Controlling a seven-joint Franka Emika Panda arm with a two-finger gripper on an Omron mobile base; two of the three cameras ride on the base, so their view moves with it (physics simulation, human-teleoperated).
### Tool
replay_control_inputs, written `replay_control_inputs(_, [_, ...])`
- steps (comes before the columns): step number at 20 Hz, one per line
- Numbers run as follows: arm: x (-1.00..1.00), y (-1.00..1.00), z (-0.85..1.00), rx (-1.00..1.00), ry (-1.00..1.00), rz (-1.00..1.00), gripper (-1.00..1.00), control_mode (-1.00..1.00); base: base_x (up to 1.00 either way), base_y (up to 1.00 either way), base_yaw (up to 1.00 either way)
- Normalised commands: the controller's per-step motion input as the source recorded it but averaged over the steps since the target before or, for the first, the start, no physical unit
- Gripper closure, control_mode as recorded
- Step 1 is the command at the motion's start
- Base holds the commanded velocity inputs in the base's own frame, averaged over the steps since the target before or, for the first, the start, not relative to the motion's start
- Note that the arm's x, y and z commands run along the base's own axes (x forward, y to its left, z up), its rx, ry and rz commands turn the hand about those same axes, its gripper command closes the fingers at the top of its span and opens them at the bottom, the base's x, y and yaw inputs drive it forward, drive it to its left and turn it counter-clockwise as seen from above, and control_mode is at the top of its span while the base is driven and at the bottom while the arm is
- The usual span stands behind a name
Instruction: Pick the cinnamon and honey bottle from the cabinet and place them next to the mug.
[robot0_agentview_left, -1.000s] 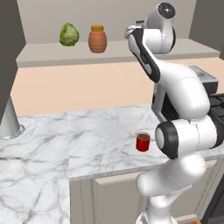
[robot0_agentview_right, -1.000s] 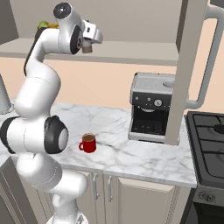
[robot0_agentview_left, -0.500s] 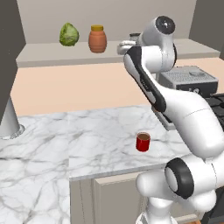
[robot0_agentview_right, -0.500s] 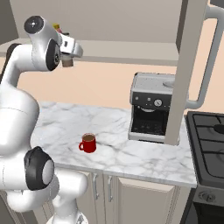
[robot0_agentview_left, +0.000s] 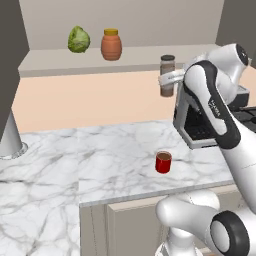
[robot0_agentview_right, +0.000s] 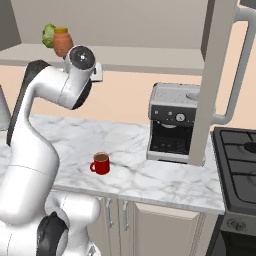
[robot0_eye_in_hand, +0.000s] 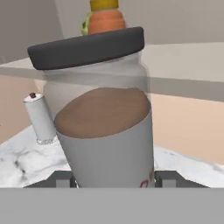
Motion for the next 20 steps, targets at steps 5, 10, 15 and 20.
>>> replay_control_inputs(5, [-0.22,-0.25,-0.26,0.00,0.00,0.54,1.00,-1.00,0.00,0.00,0.00])
replay_control_inputs(10, [-0.26,-0.43,-0.65,0.00,0.00,0.35,1.00,-1.00,0.00,0.00,0.00])
replay_control_inputs(15, [-0.06,-0.35,-0.85,0.00,0.00,0.16,1.00,-1.00,0.00,0.00,0.00])
replay_control_inputs(20, [-0.01,-0.07,-0.72,0.00,0.00,0.04,1.00,-1.00,0.00,0.00,0.00])
